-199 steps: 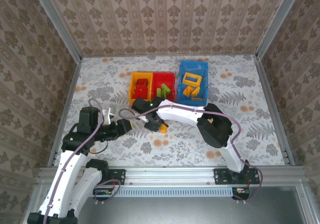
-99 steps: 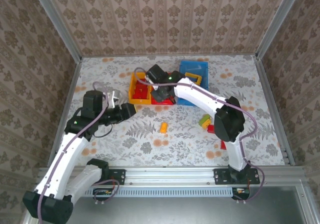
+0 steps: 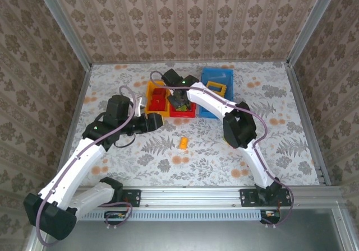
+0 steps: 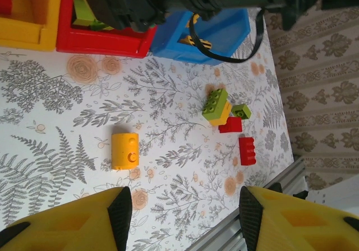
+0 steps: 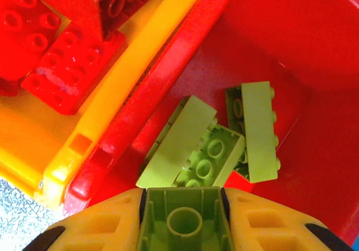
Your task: Sort the legos into containers by color
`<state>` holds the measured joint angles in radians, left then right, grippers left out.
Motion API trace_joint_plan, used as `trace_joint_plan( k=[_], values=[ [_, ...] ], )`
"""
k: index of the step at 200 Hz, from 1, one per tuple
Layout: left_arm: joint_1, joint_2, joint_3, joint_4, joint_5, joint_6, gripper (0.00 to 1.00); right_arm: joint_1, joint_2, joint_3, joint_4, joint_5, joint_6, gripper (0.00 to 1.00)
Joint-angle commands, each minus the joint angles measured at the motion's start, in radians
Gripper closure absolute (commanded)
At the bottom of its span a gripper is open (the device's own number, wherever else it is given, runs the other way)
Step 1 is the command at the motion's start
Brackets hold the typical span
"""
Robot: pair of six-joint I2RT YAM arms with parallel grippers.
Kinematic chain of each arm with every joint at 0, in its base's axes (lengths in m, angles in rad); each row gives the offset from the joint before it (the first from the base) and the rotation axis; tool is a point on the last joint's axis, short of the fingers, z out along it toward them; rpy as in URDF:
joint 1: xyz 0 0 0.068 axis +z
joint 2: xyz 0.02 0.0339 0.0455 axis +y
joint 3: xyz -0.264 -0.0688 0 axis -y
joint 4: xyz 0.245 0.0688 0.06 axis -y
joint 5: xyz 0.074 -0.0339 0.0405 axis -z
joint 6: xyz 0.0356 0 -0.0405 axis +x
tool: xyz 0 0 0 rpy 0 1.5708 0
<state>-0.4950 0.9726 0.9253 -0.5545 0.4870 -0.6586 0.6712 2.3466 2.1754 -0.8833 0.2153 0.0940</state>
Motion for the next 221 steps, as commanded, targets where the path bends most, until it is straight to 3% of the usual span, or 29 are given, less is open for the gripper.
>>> trace_joint_plan(
  k=[1,42,81,99,142,187,221],
  values=[
    [-0.019,0.003,0.036,0.025,-0.039,0.026,0.44,-0.035,0.023,0.079,-0.032,0.041,0.016,0.75],
    [-0.075,0.027,0.064,0.042,-0.107,0.041,0.44,-0.067,0.091,0.18,-0.029,0.02,0.034,0.74],
    [-0.207,0.075,0.196,0.011,-0.409,0.109,0.42,-0.095,0.169,0.308,-0.064,-0.013,0.093,0.73],
    [-0.248,0.118,0.261,-0.006,-0.488,0.14,0.42,-0.105,0.194,0.34,-0.062,-0.03,0.118,0.72],
    [-0.295,0.19,0.326,-0.047,-0.493,0.167,0.42,-0.116,0.256,0.422,-0.078,-0.066,0.168,0.65],
    [-0.313,0.195,0.323,-0.062,-0.483,0.175,0.41,-0.112,0.262,0.488,-0.124,-0.087,0.179,0.42],
    [-0.315,0.199,0.302,-0.063,-0.469,0.185,0.41,-0.097,0.2,0.488,-0.141,-0.075,0.16,0.4]
  ],
)
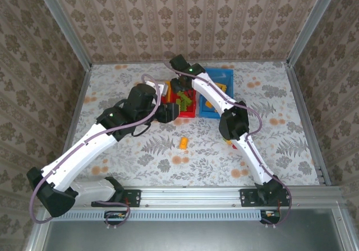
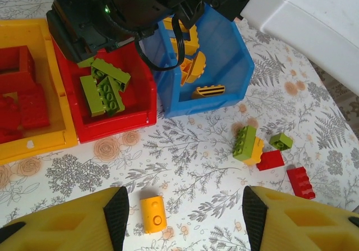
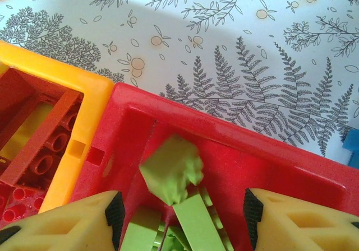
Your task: Sort the legos into containers by color
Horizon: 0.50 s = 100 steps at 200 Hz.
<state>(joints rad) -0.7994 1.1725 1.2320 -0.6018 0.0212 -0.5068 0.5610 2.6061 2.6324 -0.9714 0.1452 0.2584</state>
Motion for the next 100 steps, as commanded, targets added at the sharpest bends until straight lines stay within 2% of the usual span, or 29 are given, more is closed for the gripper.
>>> trace_joint_plan(
  k=[1,30,48,60,100],
  values=[
    [-0.011,-0.001,-0.006,-0.015,-0.003,0.033,0.41,0.014,-0.061,0.031,-0.054,-0.004,-0.006,0.4],
    [-0.014,0.018,-0.03,-0.019,0.016,0.04,0.41,0.037,-0.137,0.012,-0.072,0.037,-0.044,0.43],
    [-0.019,0.033,-0.039,-0.016,0.025,0.048,0.41,0.043,-0.208,-0.062,-0.053,0.048,-0.051,0.44],
    [-0.024,0.048,-0.036,-0.016,0.035,0.061,0.4,0.042,-0.283,-0.169,-0.006,0.048,-0.055,0.44],
    [-0.046,0.115,-0.03,0.0,0.065,0.104,0.4,0.03,-0.604,-0.683,0.198,0.017,-0.09,0.44]
  ],
)
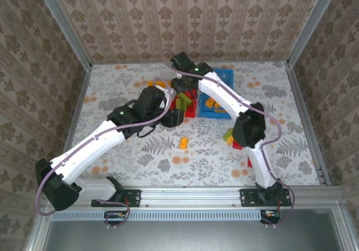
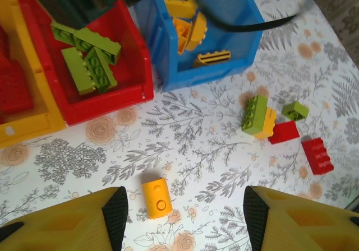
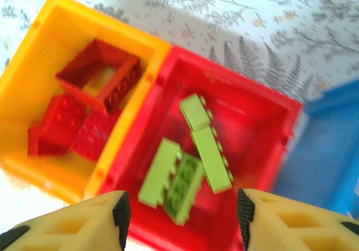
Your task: Sort the legos into containers by color
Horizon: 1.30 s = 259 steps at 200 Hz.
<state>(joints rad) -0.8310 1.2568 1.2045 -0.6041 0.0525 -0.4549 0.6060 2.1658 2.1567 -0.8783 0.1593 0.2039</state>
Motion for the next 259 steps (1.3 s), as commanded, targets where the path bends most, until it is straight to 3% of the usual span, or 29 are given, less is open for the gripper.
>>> trace_joint_plan(
  k=[1,35,71,93,117,169,195,218,259],
  values=[
    [-0.015,0.032,-0.002,0.003,0.036,0.054,0.41,-0.015,-0.172,-0.216,0.106,0.003,-0.037,0.44],
    [-0.039,0.111,0.027,0.028,0.07,0.087,0.4,-0.025,-0.464,-0.601,0.19,-0.004,-0.029,0.44],
    [-0.105,0.251,0.101,0.035,0.104,0.169,0.4,-0.077,-0.765,-0.92,0.193,-0.03,0.11,0.44],
    [-0.155,0.358,0.156,0.049,0.137,0.217,0.39,-0.129,-0.945,-1.055,0.132,-0.007,0.227,0.41],
    [-0.209,0.494,0.248,0.041,0.179,0.25,0.38,-0.254,-1.074,-1.156,0.031,-0.01,0.36,0.39],
    [-0.334,0.772,0.509,-0.024,0.15,0.33,0.36,-0.471,-1.252,-1.196,-0.095,-0.032,0.402,0.34],
    [-0.368,0.847,0.588,-0.01,0.069,0.375,0.36,-0.544,-1.299,-1.198,-0.162,-0.044,0.424,0.31],
    [-0.378,0.875,0.6,0.043,0.085,0.42,0.36,-0.61,-1.345,-1.213,-0.234,-0.064,0.49,0.28],
    [-0.421,0.976,0.749,-0.052,0.141,0.323,0.37,-0.649,-1.382,-1.193,-0.292,-0.052,0.569,0.28]
  ],
)
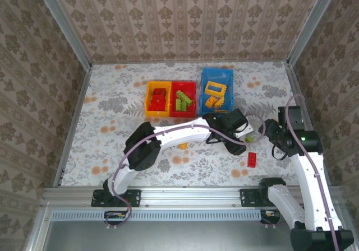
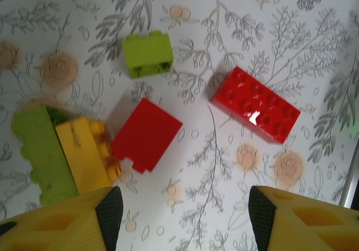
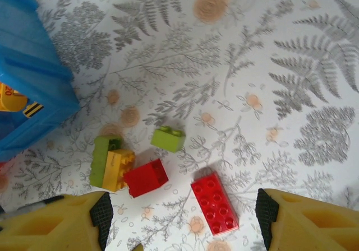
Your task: Sort the legos into containers by color
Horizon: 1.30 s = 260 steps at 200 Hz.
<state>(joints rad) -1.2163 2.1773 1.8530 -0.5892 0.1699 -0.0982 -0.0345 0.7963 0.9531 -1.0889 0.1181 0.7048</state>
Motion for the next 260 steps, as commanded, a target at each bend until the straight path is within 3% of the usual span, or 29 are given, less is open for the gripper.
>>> trace_joint_plan(
  k=[1,42,121,159,211,260],
  values=[
    [-0.038,0.059,0.106,-0.072,0.024,-0.034,0.37,-0.008,-0.013,0.012,-0.082,-0.01,0.068,0.28],
    [-0.117,0.135,0.182,-0.109,-0.034,-0.063,0.38,-0.011,0.007,0.137,-0.122,0.091,0.047,0.25],
    [-0.154,0.338,0.457,-0.224,-0.149,-0.27,0.34,-0.013,0.014,0.368,-0.169,0.173,0.023,0.16],
    [-0.16,0.392,0.53,-0.289,-0.181,-0.329,0.3,-0.013,-0.005,0.367,-0.182,0.167,0.004,0.14],
    [-0.173,0.462,0.602,-0.329,-0.142,-0.362,0.34,-0.013,-0.019,0.327,-0.162,0.143,-0.006,0.14],
    [-0.176,0.521,0.651,-0.396,-0.19,-0.374,0.37,-0.012,-0.023,0.301,-0.141,0.109,-0.004,0.14]
  ],
)
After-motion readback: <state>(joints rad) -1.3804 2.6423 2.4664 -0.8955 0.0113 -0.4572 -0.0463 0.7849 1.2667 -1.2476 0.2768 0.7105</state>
